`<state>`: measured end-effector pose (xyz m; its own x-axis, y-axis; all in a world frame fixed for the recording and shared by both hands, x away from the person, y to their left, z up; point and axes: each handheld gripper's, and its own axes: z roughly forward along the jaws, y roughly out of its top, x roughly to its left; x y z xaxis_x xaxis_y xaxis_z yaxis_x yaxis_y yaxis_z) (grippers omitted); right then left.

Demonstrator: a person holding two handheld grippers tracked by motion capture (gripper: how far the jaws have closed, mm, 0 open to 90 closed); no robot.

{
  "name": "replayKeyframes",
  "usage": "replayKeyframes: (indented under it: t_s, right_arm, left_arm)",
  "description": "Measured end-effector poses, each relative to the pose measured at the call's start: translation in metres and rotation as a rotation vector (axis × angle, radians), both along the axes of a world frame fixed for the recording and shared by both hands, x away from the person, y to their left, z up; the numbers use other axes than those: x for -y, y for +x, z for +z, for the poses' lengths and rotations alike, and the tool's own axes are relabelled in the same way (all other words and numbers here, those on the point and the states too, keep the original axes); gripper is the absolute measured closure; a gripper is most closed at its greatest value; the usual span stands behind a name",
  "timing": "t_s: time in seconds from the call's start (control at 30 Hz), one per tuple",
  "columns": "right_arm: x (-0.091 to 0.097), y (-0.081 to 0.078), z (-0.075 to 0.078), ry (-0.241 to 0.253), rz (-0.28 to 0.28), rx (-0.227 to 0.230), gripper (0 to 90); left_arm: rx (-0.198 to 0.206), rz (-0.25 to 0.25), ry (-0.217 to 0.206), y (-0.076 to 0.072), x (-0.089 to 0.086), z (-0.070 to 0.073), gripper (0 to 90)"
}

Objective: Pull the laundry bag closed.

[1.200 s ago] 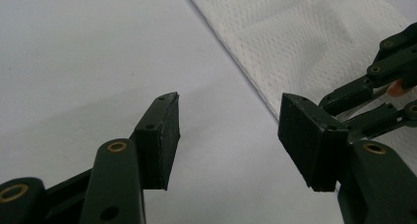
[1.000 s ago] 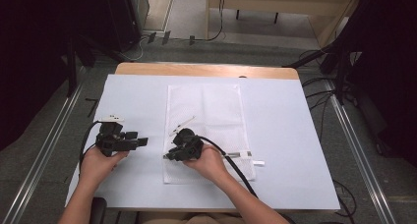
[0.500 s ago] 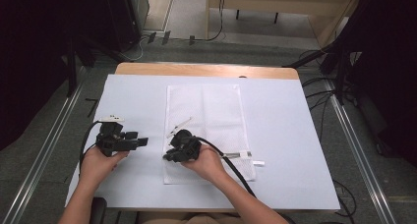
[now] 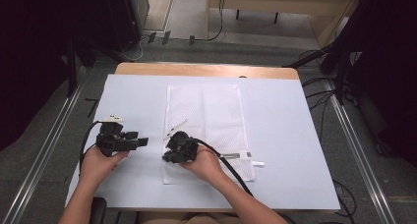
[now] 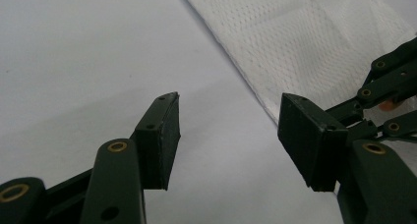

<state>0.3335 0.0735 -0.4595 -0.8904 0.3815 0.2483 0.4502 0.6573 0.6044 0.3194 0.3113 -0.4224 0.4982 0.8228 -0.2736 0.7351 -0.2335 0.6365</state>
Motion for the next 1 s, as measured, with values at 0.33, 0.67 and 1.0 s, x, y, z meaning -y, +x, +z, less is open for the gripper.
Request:
replayKeyframes:
  t_s: [0.33, 0.67, 1.0]
  right_arm:
    - [0.008, 0.004, 0.009, 0.039, -0.003, -0.008, 85.9]
    - [0.014, 0.007, 0.02, 0.072, -0.007, 0.012, 85.9]
    - [0.015, 0.008, 0.024, 0.084, -0.018, 0.014, 85.9]
  left_arm:
    - [0.006, -0.061, -0.017, -0.003, 0.003, 0.001, 44.7]
    - [-0.018, -0.204, -0.044, -0.014, 0.021, 0.001, 46.5]
    - [-0.092, -0.277, -0.044, -0.012, 0.039, -0.011, 47.0]
